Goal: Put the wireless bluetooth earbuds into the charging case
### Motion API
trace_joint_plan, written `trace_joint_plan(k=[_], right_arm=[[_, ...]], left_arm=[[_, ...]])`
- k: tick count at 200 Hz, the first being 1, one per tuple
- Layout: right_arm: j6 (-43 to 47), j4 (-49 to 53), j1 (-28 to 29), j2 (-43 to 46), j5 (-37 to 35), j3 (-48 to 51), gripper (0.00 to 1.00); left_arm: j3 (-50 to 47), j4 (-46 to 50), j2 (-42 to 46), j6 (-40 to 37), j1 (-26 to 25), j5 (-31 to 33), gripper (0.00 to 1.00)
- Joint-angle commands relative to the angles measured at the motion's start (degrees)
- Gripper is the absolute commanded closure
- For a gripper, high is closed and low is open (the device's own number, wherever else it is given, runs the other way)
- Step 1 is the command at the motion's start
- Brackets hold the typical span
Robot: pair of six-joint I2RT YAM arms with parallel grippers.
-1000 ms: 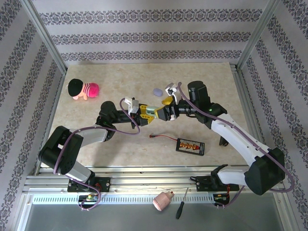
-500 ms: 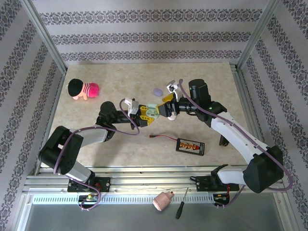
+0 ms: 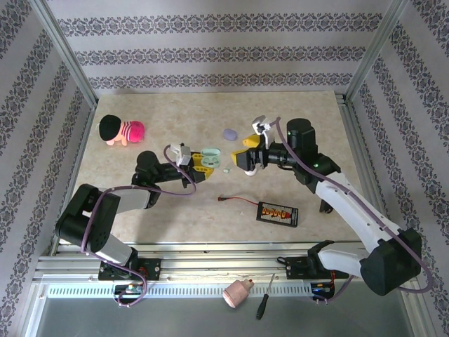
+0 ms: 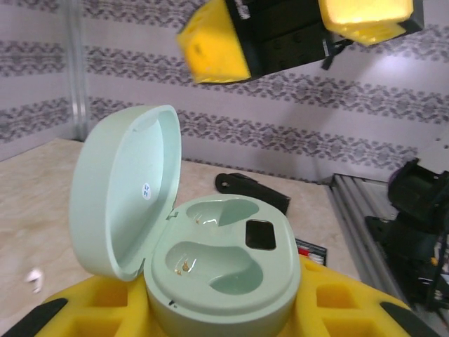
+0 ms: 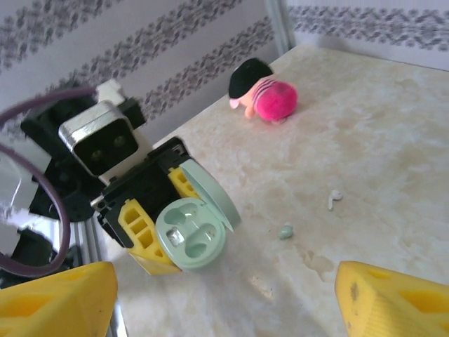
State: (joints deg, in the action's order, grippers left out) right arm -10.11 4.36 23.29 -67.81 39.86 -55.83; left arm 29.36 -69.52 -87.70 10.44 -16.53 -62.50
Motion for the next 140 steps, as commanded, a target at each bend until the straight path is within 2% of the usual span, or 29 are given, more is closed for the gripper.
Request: trace_joint_plan(k=[1,17,39,73,107,140], right_arm=[[-7.8,-3.9,-1.4,-1.7,-6.3,1.9,0.21],[-9.6,-2.1,-1.7,-5.1,-10.9,1.3,0.23],[-7.2,-1.1,-0.7,-10.3,-12.6,0.4,0.25],[7.5,4.6,3.8,-17.3,-21.6,-3.3,0.30],[23.1,9.5,7.6,-23.1,-29.5,-7.4,0.43],[31.6,18.9,11.1,-31.2,-37.0,-16.0,0.48]], left_arm=[[-1.4,-5.6,0.5,0.5,2.5,0.3,0.65],[-2.4,-5.7,1.1,-0.1,3.4,1.1,0.65],[-4.1,-5.5,2.5,-1.9,4.9,3.0,0.65],[-6.7,-3.1,5.1,-5.8,7.8,6.7,0.65],[-9.3,-2.7,7.0,-7.6,11.2,10.2,0.64],[-10.6,-2.7,8.0,-7.2,14.9,11.4,0.64]])
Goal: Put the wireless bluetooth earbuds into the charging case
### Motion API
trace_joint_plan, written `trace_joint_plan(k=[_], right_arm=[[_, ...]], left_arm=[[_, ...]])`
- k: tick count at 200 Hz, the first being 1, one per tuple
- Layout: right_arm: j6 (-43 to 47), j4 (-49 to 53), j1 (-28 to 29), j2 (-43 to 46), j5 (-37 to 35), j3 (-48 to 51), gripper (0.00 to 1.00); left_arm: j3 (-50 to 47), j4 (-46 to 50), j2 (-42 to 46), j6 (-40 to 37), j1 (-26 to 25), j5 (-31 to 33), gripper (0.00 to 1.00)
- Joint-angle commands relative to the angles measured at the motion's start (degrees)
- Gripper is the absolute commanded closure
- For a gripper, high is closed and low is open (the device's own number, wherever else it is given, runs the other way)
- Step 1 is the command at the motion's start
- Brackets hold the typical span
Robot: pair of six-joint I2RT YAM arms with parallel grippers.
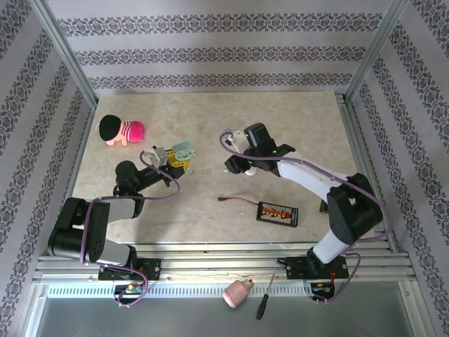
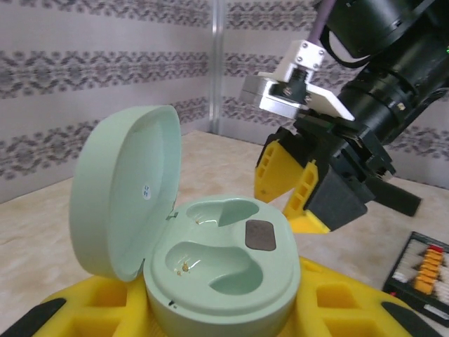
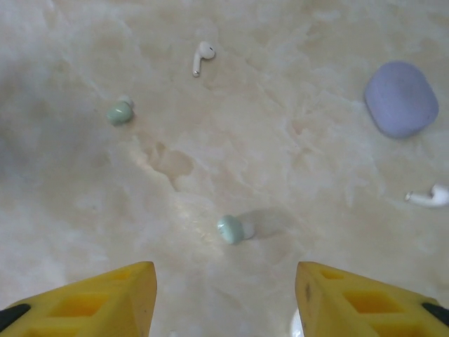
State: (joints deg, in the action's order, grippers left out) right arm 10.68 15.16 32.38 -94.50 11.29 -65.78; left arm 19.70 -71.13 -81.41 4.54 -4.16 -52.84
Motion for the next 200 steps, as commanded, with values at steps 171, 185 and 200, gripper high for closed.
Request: trace_joint_plan(k=[171,185,200], right_arm=[[10.3,30.3,11.2,-30.7,-26.0,-31.5,0.67],[10.7,30.5,11.2,-31.2,-26.8,-31.8,0.68],[10.9,30.7,11.3,-31.6,-27.6,-32.0,0.68]], left_arm=[[-3.2,2.1,5.5,-2.3,7.8,6.5,0.64],[-3.2,2.0,5.4,-2.3,7.9,6.3,0.64],[-3.3,1.9,5.4,-2.3,7.9,6.2,0.64]])
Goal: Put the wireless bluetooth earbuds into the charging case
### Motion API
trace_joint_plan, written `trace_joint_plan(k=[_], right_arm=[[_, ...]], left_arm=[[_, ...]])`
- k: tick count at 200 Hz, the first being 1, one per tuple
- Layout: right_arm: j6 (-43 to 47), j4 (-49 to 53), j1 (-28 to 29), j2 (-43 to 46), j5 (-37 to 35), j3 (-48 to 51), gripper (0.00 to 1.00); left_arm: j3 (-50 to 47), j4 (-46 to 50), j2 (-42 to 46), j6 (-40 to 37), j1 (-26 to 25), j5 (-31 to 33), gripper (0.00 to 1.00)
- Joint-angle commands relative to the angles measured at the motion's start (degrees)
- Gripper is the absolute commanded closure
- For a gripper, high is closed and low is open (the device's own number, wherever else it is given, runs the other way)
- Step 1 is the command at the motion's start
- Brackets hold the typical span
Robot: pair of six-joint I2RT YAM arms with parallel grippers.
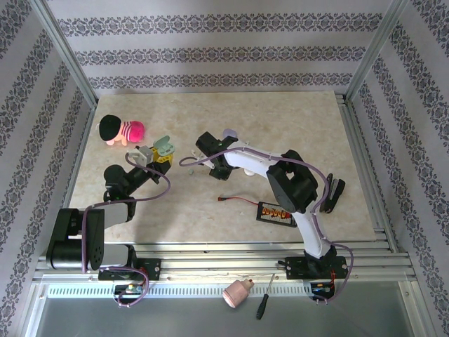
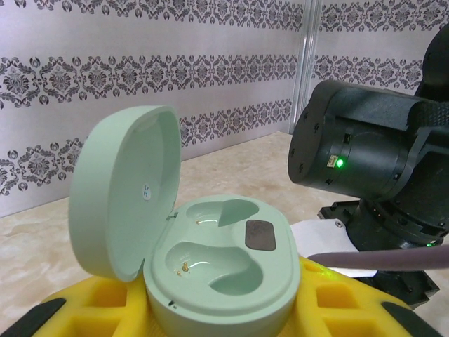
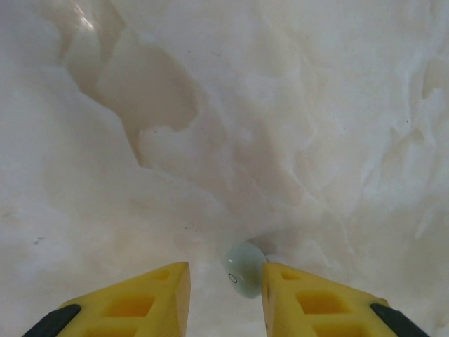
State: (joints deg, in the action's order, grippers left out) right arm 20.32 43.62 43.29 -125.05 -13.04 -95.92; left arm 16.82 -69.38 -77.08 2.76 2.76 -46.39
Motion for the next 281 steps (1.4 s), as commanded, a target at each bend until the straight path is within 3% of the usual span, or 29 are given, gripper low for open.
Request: trace_joint_plan(k=[1,172,235,281], right_arm=[[1.3,2.3,0.4,-1.1,-3.3,-1.9,0.68],[-1.3,2.9,-0.7,-2.9,-2.5,-3.8,0.87],[-15.0,-1.9,-5.2,6.4,11.1,1.6,0.87],[-32.4,-4.8,-13.8,11.7,32.2,7.9,0.86]], left_arm=[[-0.4,0.1,1.1,-0.6,0.9,-0.2,0.64],[-0.6,-0.8,0.7,-0.6,1.0,-1.3,0.64],[0.0,-6.5,-3.2,2.2,0.9,-5.5,0.65],[0.7,-11.8,-6.3,5.1,0.0,-8.6,0.65]])
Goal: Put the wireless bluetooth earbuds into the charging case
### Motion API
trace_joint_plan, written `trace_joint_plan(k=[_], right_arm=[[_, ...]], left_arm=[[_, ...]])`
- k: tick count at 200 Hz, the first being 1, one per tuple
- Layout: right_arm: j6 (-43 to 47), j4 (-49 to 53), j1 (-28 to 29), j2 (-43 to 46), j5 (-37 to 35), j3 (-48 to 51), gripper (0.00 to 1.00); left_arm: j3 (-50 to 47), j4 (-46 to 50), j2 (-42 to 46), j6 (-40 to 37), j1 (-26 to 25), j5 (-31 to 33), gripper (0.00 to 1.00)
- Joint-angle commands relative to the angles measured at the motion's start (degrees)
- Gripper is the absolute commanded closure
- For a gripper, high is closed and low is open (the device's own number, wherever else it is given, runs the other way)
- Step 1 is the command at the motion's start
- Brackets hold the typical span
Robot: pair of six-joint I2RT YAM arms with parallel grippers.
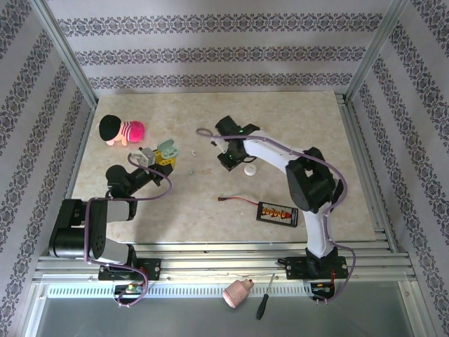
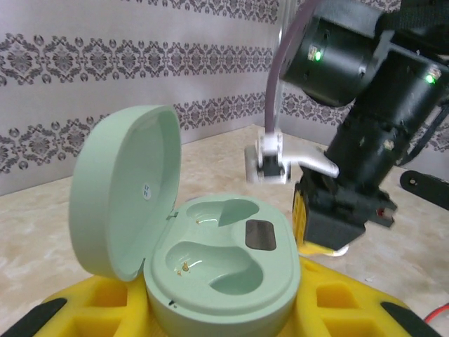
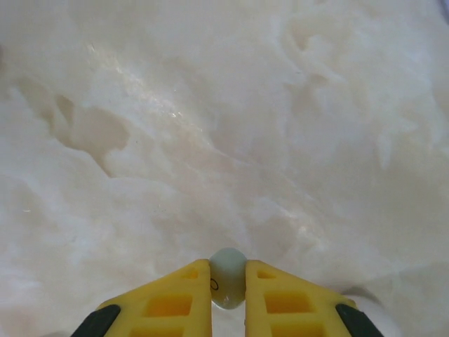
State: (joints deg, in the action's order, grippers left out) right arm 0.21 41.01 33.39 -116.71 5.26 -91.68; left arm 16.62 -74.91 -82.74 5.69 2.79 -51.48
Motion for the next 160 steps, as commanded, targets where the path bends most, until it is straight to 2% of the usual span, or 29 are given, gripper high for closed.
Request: trace_joint_plan(k=[1,53,79,106,126,160], right_arm=[[-12.5,-2.4,-4.0,3.5,14.4,3.9,0.86],[-22.7,-12.0,-10.8,9.6,32.0,13.7,0.85],[-26.2,-15.9,-13.0,11.8,38.0,17.2,0.84],[-31.1,-21.3,-14.9,13.9,43.8,21.1,0.84],[-34.3,-24.1,-15.7,15.1,46.5,23.1,0.85],[-35.3,-25.2,-15.6,17.7,46.2,24.2,0.86]], left_arm=[[0.9,-6.2,-0.6,2.2,-0.1,-3.5,0.65],[2.7,2.1,1.5,-2.9,-4.5,-4.8,0.64],[3.8,6.6,2.1,-5.6,-7.4,-5.3,0.64],[4.4,6.9,1.5,-5.5,-8.9,-6.1,0.64],[4.9,6.9,0.6,-5.4,-9.9,-6.4,0.64],[6.0,5.0,-2.1,-4.6,-11.7,-6.2,0.64]])
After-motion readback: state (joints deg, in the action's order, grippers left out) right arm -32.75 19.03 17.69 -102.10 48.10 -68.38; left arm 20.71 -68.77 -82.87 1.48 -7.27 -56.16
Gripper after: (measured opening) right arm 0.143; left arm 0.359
